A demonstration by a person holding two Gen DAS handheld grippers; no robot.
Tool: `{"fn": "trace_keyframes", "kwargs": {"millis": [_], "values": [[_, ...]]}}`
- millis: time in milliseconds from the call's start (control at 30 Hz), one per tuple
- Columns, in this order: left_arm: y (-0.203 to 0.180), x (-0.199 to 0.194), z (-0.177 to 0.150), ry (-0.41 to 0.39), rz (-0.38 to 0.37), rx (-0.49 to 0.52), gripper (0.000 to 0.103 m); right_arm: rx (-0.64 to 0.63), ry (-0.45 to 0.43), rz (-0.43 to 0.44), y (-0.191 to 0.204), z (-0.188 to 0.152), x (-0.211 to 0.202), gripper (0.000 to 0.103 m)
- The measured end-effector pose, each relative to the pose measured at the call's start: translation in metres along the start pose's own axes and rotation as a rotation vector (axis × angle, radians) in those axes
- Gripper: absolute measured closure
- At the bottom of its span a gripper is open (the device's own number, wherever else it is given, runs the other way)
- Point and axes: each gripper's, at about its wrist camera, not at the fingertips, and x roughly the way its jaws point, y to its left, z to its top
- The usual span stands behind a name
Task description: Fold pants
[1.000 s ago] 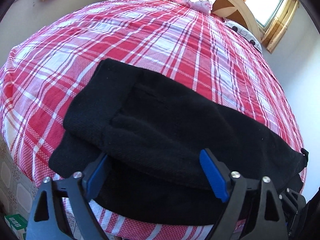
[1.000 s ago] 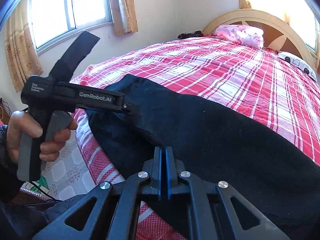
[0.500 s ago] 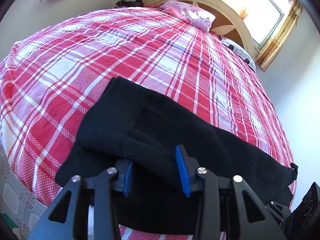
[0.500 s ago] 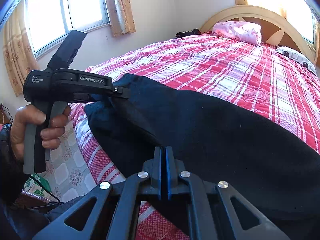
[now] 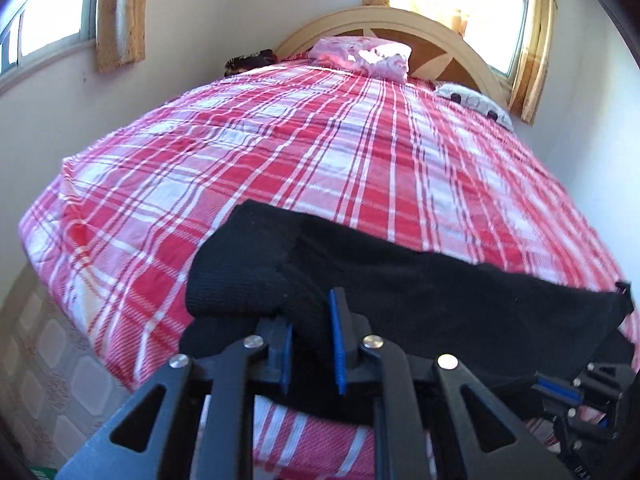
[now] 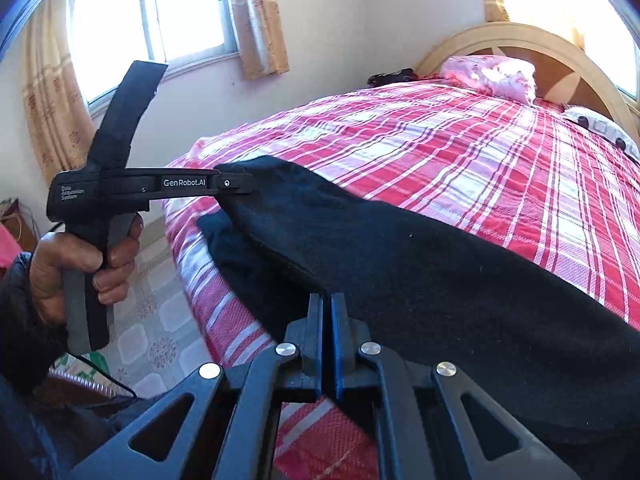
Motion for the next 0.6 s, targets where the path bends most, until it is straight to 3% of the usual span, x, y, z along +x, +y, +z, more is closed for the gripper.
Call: {"fn": "trace_keyframes", "kwargs": {"millis": [167, 200, 300, 467, 500, 533, 600], "values": [[0.005, 0.022, -0.025, 0.075, 0.073, 0.033, 0.085, 0.001, 0.069, 0.009, 0.009, -0.024, 0.015, 0.099], [0.008, 0.027, -0.028, 0.085, 0.084, 0.026, 0.079, 0.008, 0.079, 0.016, 0.011, -0.028, 0.018, 0.099], [0.007, 0.029, -0.028, 0.061, 0.099, 0.040, 0.078, 0.009, 0.105, 0.024, 0.017, -0.037, 0.029, 0.095], [0.005, 0.014, -0.019, 0.051, 0.136, 0.089, 0.070, 0.006, 0.074, -0.013, 0.020, -0.039, 0.033, 0.093], [0.005, 0.006, -0.016, 0.026, 0.155, 0.092, 0.064, 0.012, 0.073, -0.009, 0.019, -0.039, 0.033, 0.092], [0.003, -0.002, -0.013, -0.013, 0.195, 0.100, 0.048, 0.023, 0.071, 0.001, 0.017, -0.039, 0.033, 0.090], [-0.001, -0.017, -0.006, -0.109, 0.297, 0.119, 0.026, 0.056, 0.068, 0.029, 0.014, -0.037, 0.033, 0.078]]}}
